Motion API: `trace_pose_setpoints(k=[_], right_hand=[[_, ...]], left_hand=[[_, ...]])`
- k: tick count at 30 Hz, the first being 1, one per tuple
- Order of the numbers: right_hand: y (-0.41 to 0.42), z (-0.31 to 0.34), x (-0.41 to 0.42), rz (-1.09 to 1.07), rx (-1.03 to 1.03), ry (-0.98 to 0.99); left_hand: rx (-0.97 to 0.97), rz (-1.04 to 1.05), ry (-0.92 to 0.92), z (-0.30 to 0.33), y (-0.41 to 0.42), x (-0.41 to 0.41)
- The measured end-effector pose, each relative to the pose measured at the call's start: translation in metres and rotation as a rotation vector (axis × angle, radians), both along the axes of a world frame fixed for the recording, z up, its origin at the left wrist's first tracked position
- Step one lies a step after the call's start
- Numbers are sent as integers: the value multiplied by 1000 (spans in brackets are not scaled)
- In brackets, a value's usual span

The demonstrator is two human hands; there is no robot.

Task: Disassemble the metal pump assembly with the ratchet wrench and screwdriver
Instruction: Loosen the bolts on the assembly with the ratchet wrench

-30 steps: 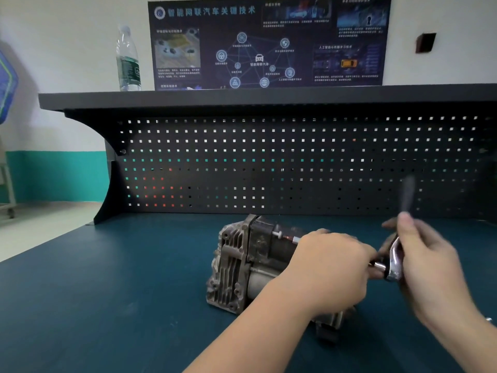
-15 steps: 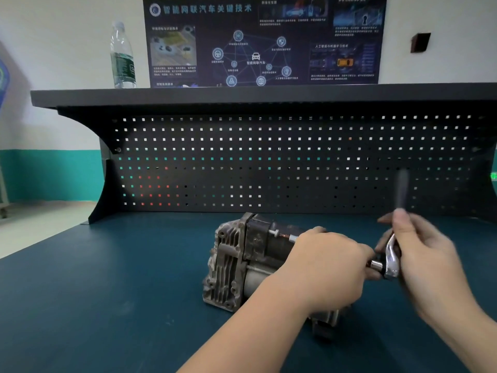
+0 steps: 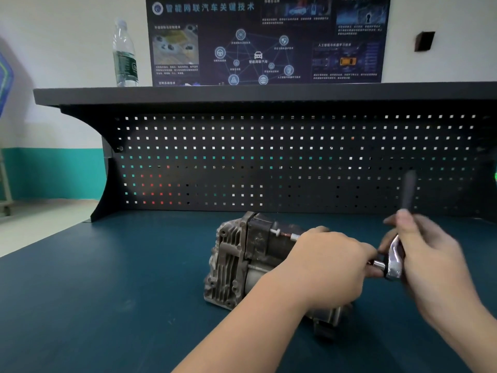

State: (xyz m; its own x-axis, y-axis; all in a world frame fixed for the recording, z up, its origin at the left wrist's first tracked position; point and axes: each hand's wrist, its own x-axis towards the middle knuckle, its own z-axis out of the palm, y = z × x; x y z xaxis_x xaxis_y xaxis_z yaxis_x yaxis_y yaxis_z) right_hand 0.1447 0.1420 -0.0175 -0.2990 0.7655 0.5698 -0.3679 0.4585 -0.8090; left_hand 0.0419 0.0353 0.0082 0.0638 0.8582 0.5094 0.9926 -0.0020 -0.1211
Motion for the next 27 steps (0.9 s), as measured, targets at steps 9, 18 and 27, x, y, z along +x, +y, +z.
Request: trace_pose_setpoints(k=[9, 18, 27], right_hand=[[1, -1, 0, 158, -369, -65], [-1, 3, 8, -83, 409, 31], [10, -4, 0, 117, -245, -81]], left_hand=[[72, 15, 30, -4, 1, 2], [65, -11, -15, 0, 2, 0], [49, 28, 74, -3, 2, 1]])
